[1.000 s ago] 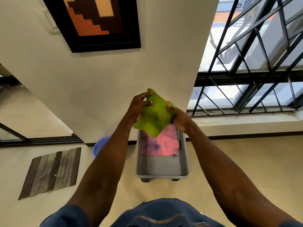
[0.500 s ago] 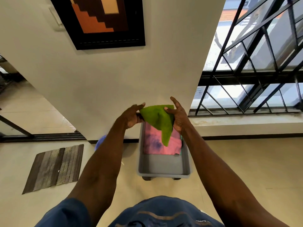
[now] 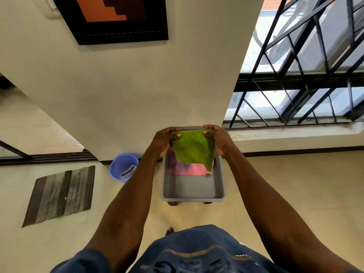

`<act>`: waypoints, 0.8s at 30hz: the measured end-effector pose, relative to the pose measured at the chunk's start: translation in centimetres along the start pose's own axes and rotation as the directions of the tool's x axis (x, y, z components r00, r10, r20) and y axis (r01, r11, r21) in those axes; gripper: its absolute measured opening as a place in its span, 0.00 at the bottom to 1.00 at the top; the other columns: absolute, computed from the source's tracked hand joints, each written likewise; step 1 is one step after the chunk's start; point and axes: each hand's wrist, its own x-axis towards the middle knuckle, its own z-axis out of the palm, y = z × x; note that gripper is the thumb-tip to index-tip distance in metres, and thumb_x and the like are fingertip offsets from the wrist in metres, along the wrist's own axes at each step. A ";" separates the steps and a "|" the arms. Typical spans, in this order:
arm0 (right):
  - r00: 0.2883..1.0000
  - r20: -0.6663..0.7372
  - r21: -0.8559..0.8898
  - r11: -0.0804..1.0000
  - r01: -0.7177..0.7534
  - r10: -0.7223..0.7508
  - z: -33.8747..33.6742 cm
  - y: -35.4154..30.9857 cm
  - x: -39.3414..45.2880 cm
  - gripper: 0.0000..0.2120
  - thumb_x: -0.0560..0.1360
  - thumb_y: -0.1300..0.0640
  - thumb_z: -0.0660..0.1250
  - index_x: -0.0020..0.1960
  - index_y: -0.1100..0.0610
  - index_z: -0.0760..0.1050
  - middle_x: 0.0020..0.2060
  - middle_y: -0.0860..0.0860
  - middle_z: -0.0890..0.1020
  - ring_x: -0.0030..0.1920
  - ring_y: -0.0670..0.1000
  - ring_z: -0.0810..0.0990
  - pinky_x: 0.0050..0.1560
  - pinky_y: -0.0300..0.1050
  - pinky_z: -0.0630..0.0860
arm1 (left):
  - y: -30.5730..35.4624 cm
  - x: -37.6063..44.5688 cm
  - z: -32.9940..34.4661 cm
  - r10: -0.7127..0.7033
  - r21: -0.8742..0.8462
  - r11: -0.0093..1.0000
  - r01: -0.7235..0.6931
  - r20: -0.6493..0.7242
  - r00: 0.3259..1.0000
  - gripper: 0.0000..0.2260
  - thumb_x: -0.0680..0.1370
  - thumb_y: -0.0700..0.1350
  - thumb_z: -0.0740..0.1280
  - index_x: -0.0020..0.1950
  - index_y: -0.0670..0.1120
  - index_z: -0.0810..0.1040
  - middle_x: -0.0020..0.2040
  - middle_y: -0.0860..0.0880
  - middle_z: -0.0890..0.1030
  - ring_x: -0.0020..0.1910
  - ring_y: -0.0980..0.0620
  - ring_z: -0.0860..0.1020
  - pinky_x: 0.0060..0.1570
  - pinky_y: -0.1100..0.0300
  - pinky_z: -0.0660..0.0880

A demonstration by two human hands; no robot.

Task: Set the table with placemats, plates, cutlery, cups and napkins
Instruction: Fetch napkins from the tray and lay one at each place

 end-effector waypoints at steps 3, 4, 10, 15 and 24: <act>1.000 -0.010 -0.083 0.996 -0.030 0.029 -0.5 -0.8 -0.2 0.08 0.73 0.71 0.68 0.45 0.59 0.79 0.39 0.55 0.82 0.41 0.52 0.80 0.36 0.40 0.78 | 1.1 0.4 -0.1 0.009 0.103 0.995 -0.006 -0.029 1.000 0.09 0.74 0.30 0.69 0.47 0.43 0.80 0.37 0.49 0.84 0.40 0.50 0.80 0.37 0.63 0.79; 1.000 -0.009 -0.096 0.995 -0.028 0.027 -0.5 -1.0 -0.2 0.08 0.74 0.72 0.67 0.46 0.60 0.78 0.38 0.55 0.81 0.39 0.51 0.80 0.34 0.39 0.78 | 1.4 0.5 -0.2 0.015 0.138 0.990 -0.010 -0.036 0.999 0.09 0.73 0.30 0.70 0.47 0.43 0.80 0.39 0.48 0.83 0.39 0.51 0.80 0.36 0.64 0.79; 1.000 -0.015 -0.160 0.987 0.015 -0.018 -0.8 -1.5 0.3 0.10 0.71 0.73 0.70 0.47 0.60 0.77 0.40 0.55 0.80 0.40 0.50 0.80 0.35 0.38 0.77 | 3.4 1.0 -0.7 0.087 0.286 0.956 -0.068 -0.052 0.995 0.13 0.73 0.32 0.72 0.57 0.39 0.80 0.44 0.46 0.81 0.41 0.53 0.79 0.38 0.66 0.78; 0.998 -0.045 -0.103 0.994 0.049 -0.053 -0.9 -1.9 0.4 0.10 0.71 0.70 0.71 0.49 0.59 0.78 0.41 0.54 0.81 0.42 0.50 0.80 0.40 0.39 0.78 | 4.1 1.1 -1.2 0.076 0.259 0.963 -0.078 0.021 0.997 0.13 0.77 0.34 0.66 0.62 0.41 0.80 0.52 0.44 0.81 0.48 0.50 0.79 0.51 0.56 0.76; 0.985 0.012 -0.456 0.875 0.160 -0.174 -0.3 -2.9 1.3 0.16 0.68 0.68 0.75 0.54 0.60 0.79 0.46 0.55 0.80 0.48 0.52 0.77 0.51 0.50 0.77 | 5.2 1.1 -0.6 0.228 0.404 0.893 -0.200 -0.023 0.973 0.18 0.69 0.31 0.76 0.58 0.37 0.81 0.46 0.44 0.82 0.44 0.53 0.80 0.44 0.66 0.79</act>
